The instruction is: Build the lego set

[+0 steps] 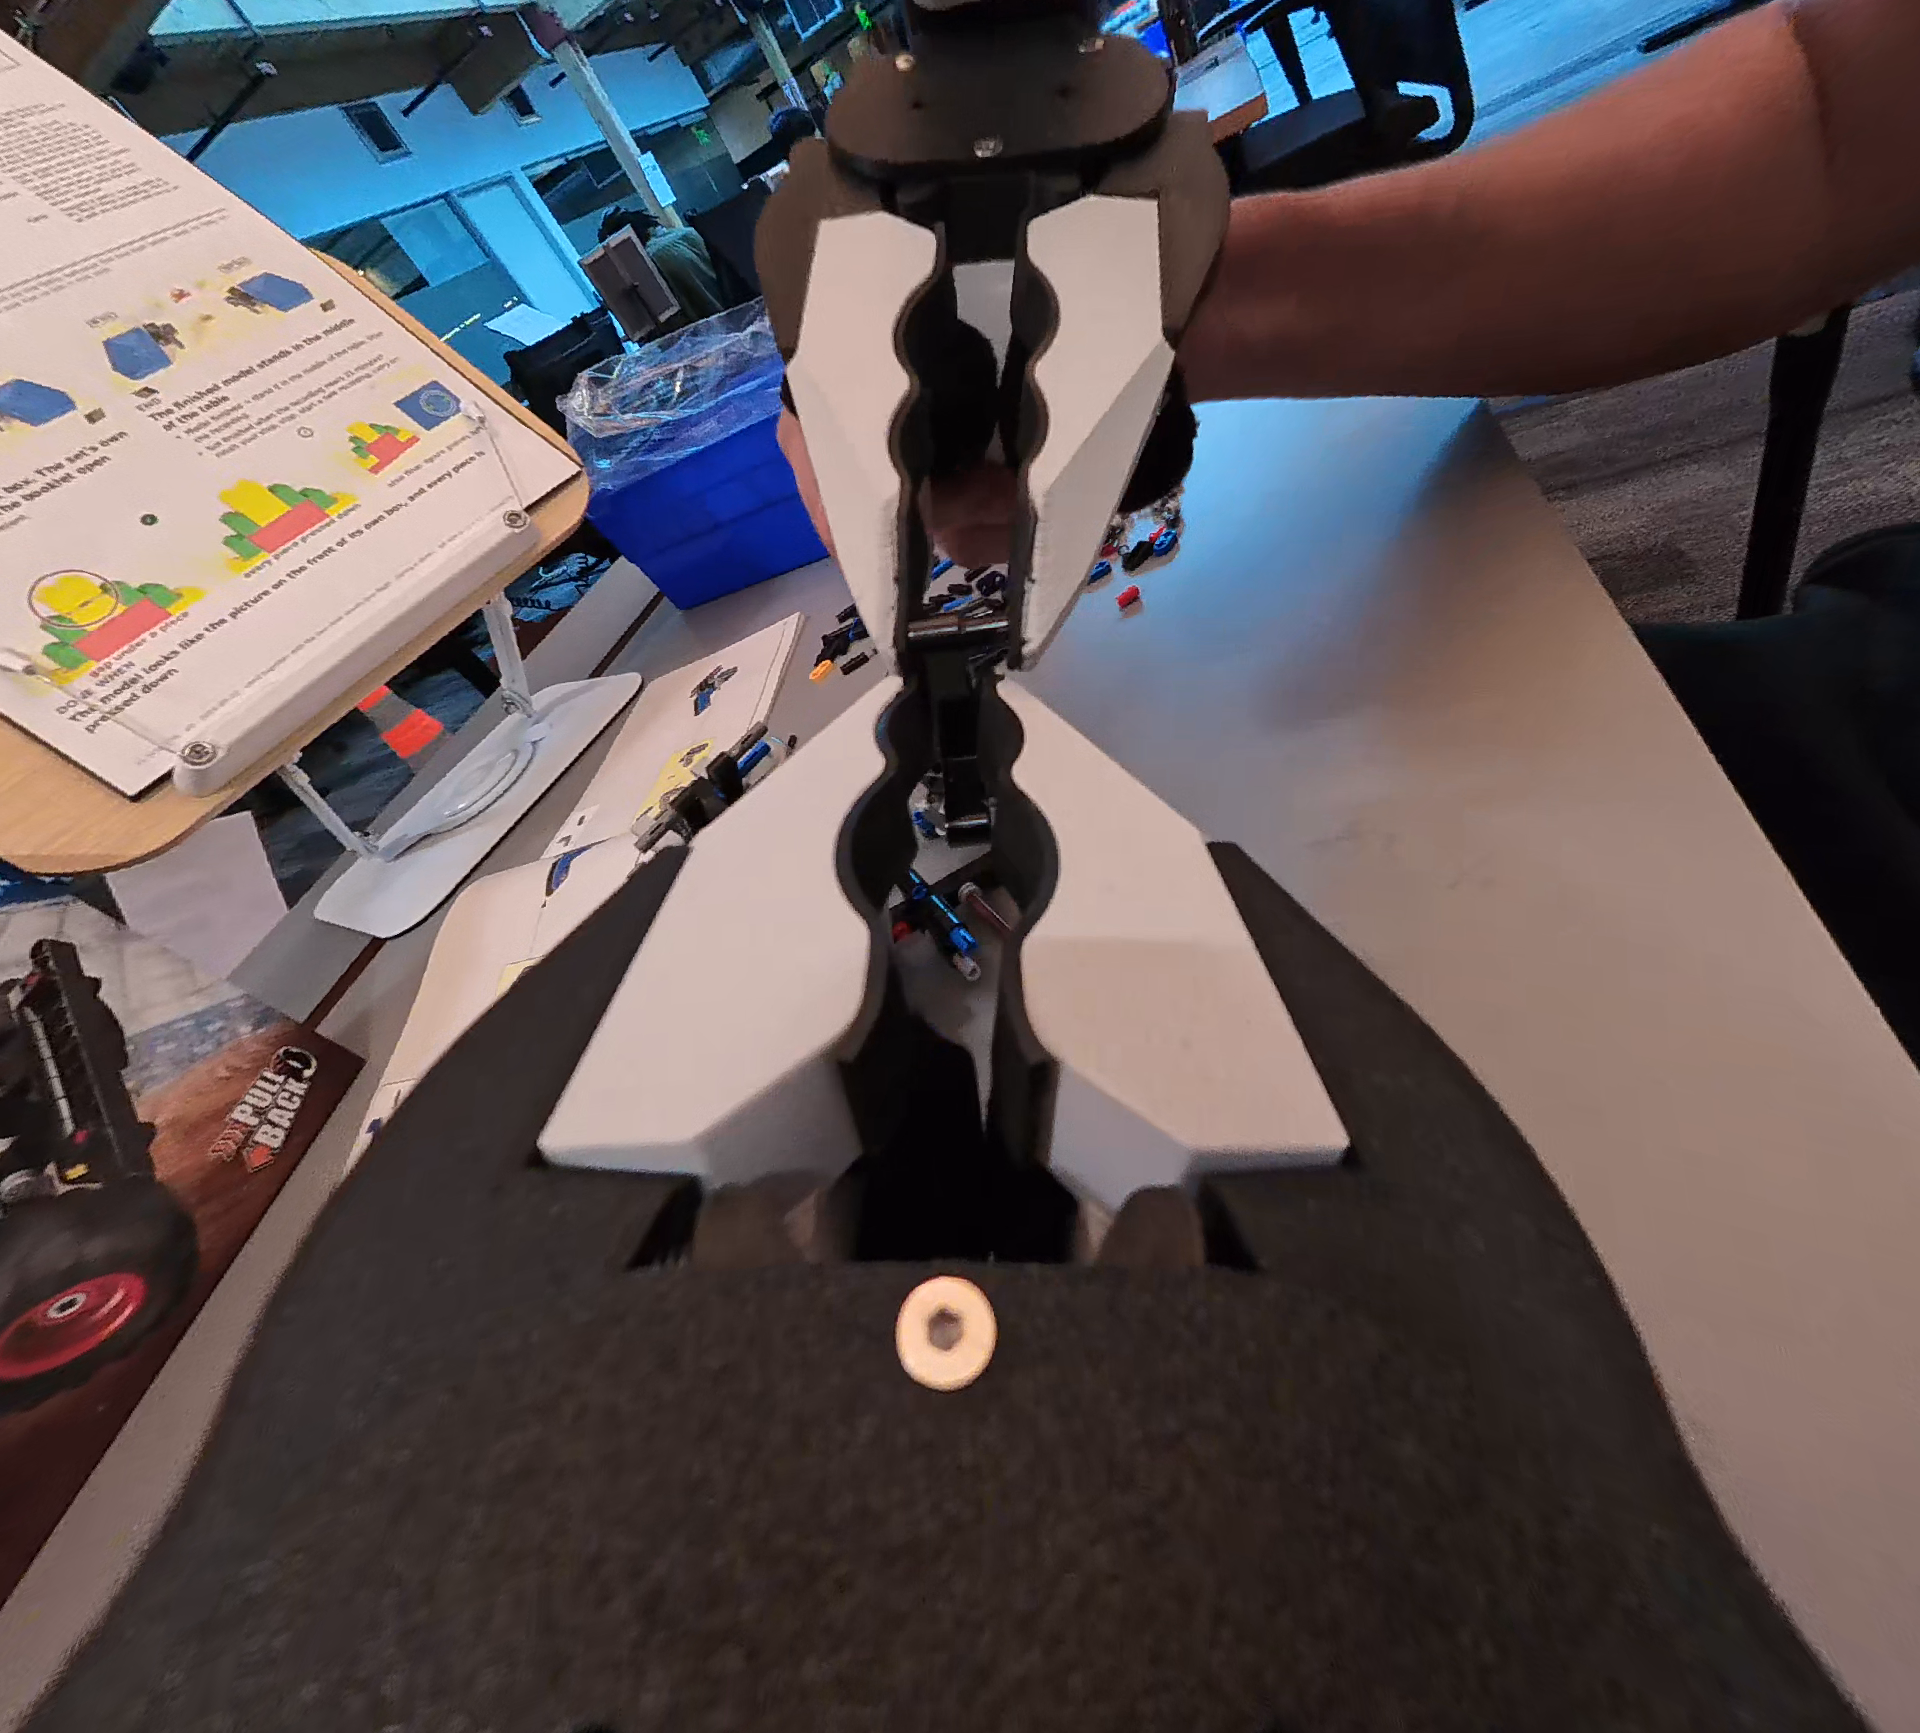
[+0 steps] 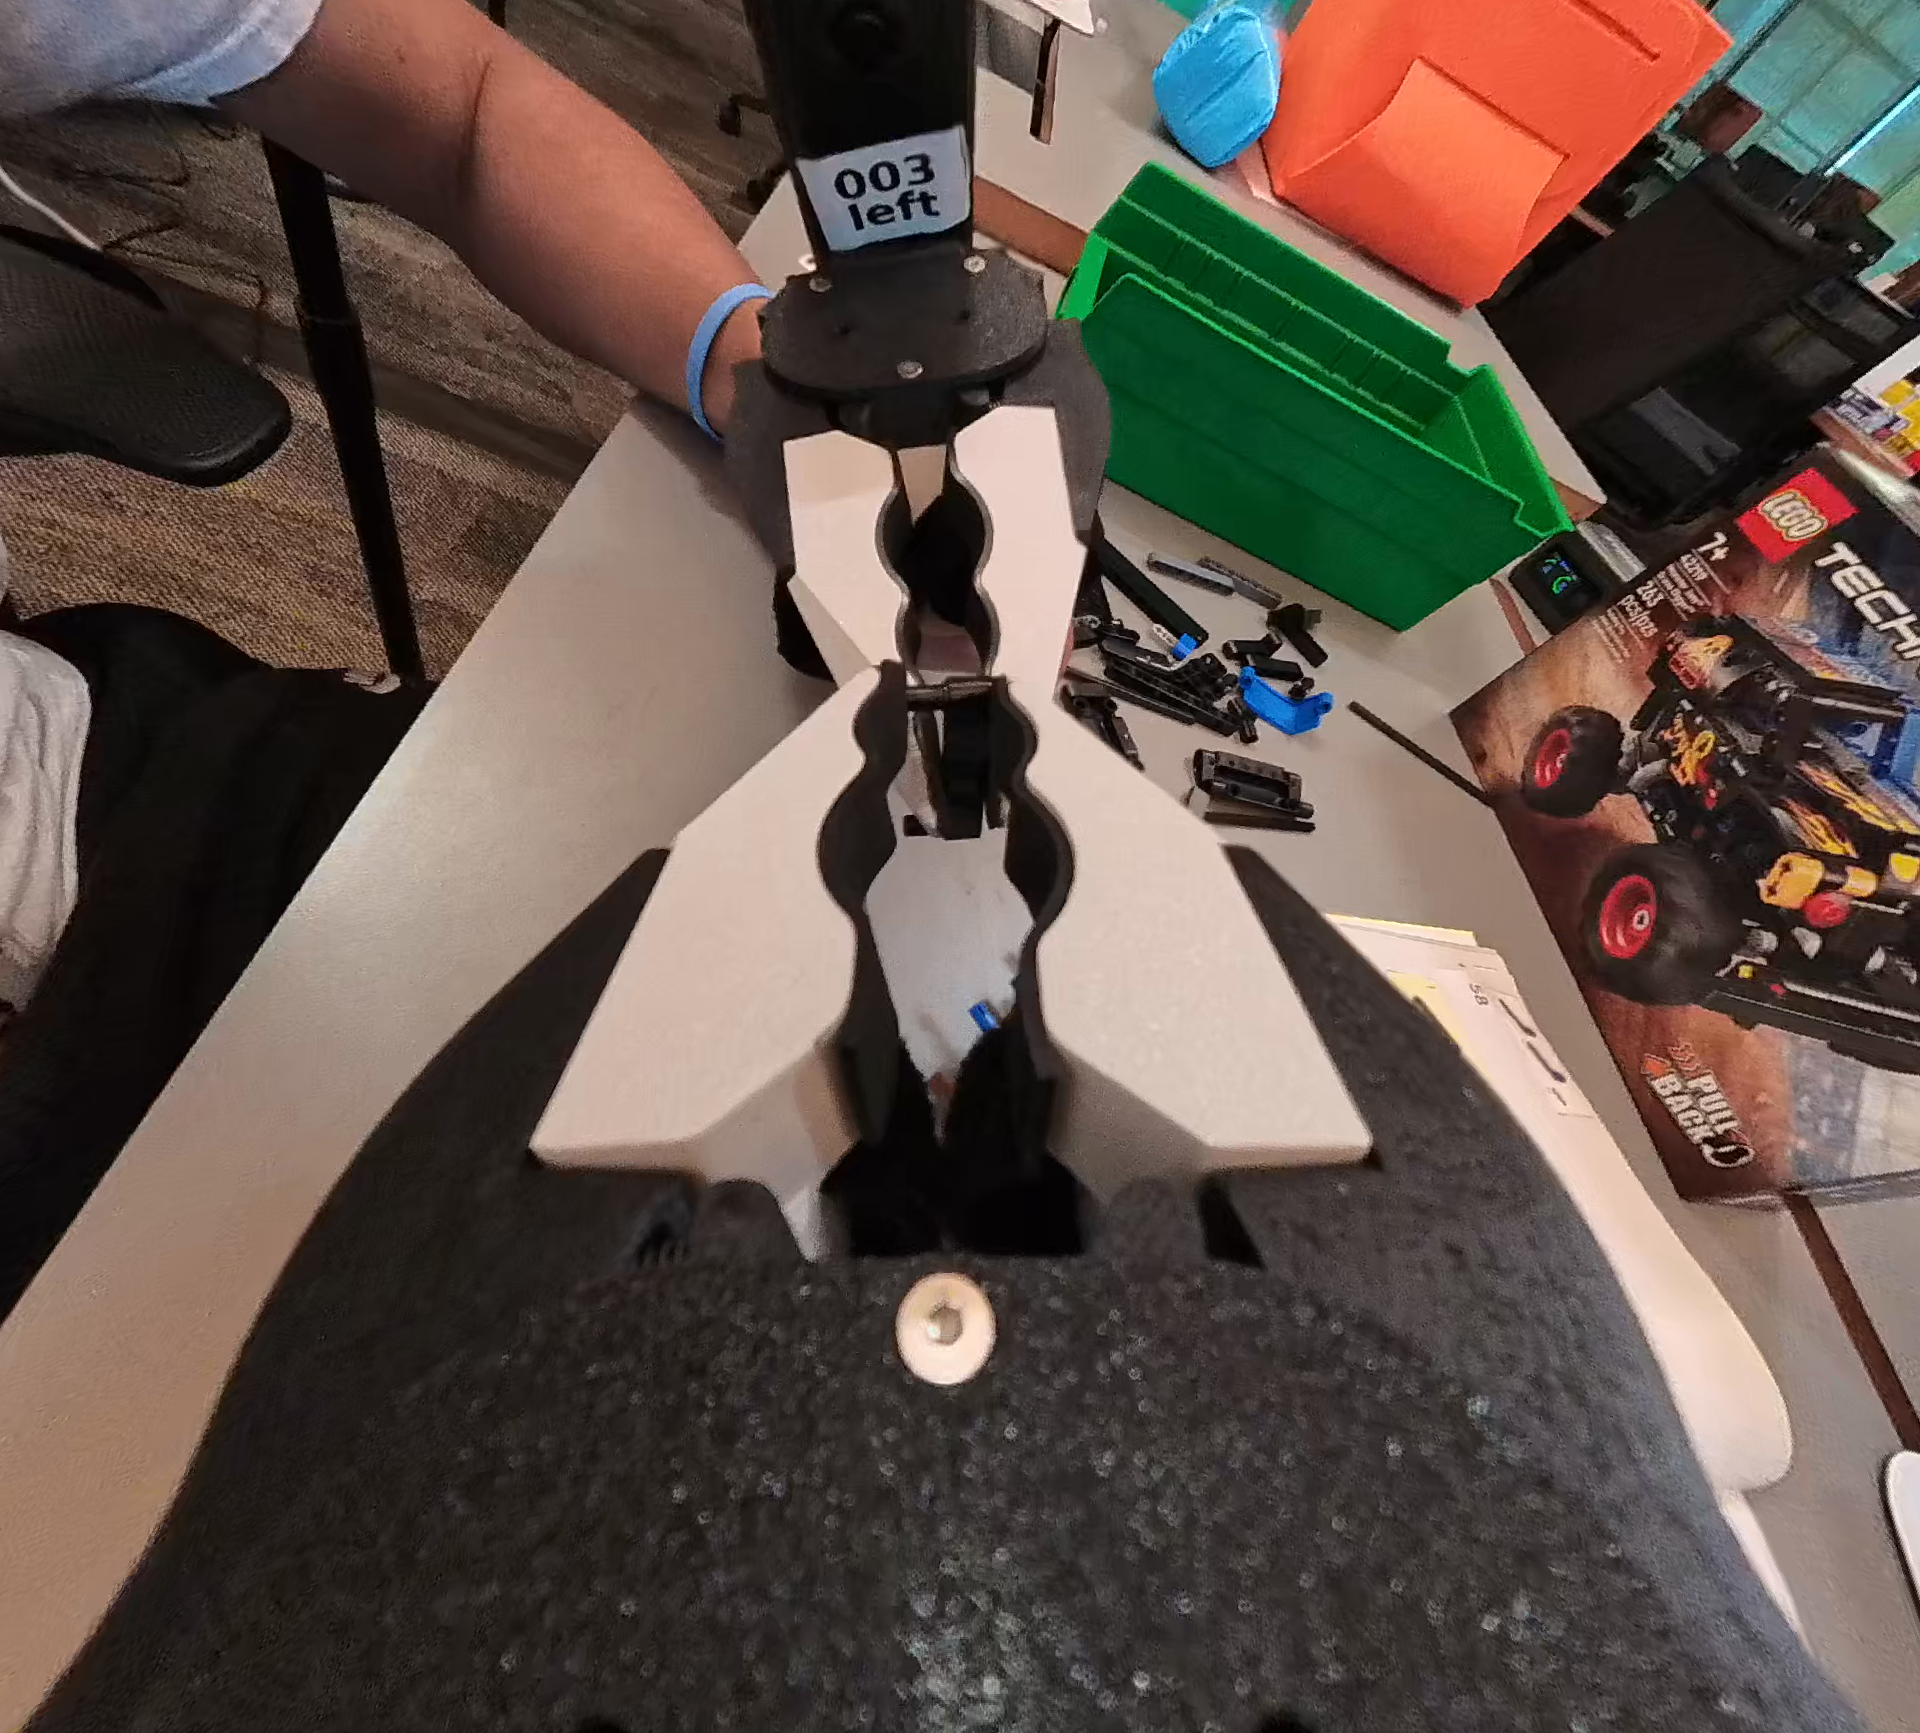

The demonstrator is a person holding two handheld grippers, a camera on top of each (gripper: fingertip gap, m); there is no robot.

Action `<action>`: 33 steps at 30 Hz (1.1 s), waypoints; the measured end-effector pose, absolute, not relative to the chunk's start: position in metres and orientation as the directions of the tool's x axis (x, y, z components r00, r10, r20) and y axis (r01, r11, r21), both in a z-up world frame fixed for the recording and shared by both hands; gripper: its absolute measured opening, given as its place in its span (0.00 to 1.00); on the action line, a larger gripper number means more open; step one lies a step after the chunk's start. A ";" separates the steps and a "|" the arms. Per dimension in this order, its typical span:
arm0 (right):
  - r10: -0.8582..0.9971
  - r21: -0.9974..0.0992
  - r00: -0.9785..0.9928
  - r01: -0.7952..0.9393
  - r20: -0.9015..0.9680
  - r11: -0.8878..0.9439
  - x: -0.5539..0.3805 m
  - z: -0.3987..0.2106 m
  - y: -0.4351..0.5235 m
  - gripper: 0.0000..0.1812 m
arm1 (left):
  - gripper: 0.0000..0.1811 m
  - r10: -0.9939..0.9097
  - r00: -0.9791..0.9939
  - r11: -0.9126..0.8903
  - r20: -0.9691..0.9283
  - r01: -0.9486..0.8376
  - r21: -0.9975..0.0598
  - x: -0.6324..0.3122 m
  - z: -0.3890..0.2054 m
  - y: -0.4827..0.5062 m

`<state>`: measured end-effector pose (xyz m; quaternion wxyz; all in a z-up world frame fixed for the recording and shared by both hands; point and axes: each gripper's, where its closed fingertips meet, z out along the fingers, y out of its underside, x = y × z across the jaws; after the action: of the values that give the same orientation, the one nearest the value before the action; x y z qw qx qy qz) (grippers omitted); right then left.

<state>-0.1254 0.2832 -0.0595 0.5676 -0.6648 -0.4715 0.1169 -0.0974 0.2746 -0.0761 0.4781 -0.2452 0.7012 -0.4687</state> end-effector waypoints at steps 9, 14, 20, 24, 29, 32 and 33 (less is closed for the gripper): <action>0.641 -0.912 0.697 0.410 0.322 0.012 -0.074 -0.027 0.303 0.10 | 0.03 -0.932 -0.188 0.304 -0.310 0.058 -0.951 -0.084 -0.057 0.325; 0.284 -0.971 0.950 0.177 0.126 -0.160 0.031 -0.040 0.324 0.13 | 0.03 -0.985 -0.026 -0.171 0.169 0.125 -0.977 -0.088 -0.038 0.398; 0.069 -0.969 0.998 0.006 -0.011 -0.245 0.078 -0.082 0.318 0.13 | 0.03 -0.946 -0.012 -0.321 0.324 0.162 -0.933 -0.091 -0.038 0.428; 0.059 -0.950 0.998 -0.001 -0.021 -0.313 0.083 -0.100 0.321 0.13 | 0.03 -0.949 -0.007 -0.313 0.315 0.152 -0.938 -0.090 -0.037 0.429; 0.092 -0.929 0.989 -0.077 -0.118 -0.363 0.083 -0.113 0.323 0.12 | 0.03 -0.982 0.036 -0.182 0.187 0.114 -0.977 -0.088 -0.040 0.428; 0.087 -0.937 0.990 -0.072 -0.108 -0.342 0.087 -0.108 0.323 0.12 | 0.03 -0.982 0.029 -0.182 0.186 0.098 -0.978 -0.085 -0.043 0.427; 0.094 -0.936 0.991 -0.057 -0.095 -0.346 0.086 -0.108 0.323 0.12 | 0.03 -0.981 0.023 -0.192 0.195 0.093 -0.977 -0.084 -0.045 0.426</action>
<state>0.0861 0.3227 -0.1079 0.5718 -0.8177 -0.0111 0.0661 -0.0845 0.4265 -0.0446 0.4792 -0.5310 0.4177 -0.5602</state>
